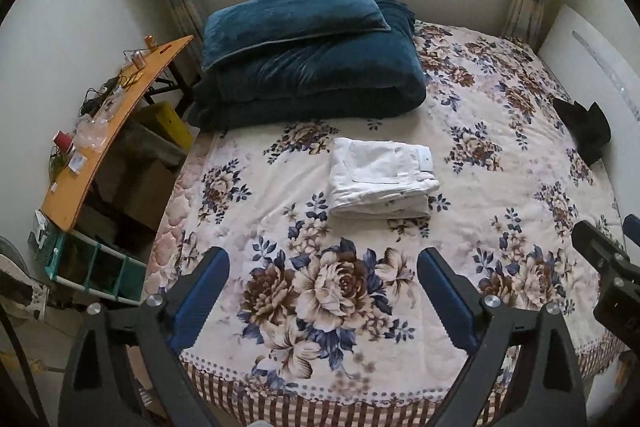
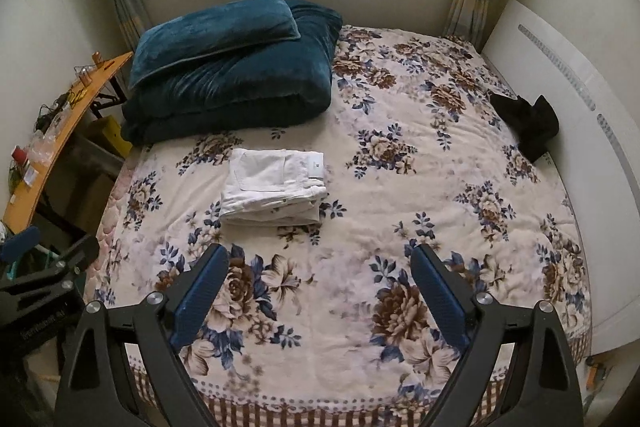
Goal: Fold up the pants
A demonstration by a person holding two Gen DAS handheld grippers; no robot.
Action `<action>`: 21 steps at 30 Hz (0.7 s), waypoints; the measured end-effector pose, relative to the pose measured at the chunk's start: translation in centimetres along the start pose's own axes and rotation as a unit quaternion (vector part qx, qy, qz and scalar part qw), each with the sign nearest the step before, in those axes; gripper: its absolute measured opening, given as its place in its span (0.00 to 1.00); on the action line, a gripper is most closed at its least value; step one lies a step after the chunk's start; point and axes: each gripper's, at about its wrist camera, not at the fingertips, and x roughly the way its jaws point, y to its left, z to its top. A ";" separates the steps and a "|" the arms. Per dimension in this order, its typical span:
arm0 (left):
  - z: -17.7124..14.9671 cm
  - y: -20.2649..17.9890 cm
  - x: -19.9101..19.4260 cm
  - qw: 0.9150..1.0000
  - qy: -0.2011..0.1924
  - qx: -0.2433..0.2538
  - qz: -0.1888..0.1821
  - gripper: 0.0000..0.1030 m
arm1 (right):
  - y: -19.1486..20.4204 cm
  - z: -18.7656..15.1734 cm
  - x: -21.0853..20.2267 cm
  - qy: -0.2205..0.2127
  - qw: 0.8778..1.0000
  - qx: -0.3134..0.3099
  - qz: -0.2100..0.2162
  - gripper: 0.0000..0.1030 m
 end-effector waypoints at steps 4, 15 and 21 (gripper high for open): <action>0.0 -0.4 0.5 1.000 0.001 0.001 -0.003 0.93 | 0.2 -0.2 0.4 -0.003 1.000 0.001 -0.001 0.92; 0.2 -0.5 0.6 1.000 -0.004 0.004 -0.004 0.93 | 0.4 -0.1 1.0 -0.001 1.000 0.003 0.001 0.92; 0.7 -0.5 0.5 1.000 -0.008 0.013 -0.004 0.93 | 0.6 -1.0 0.9 0.000 1.000 0.008 0.005 0.92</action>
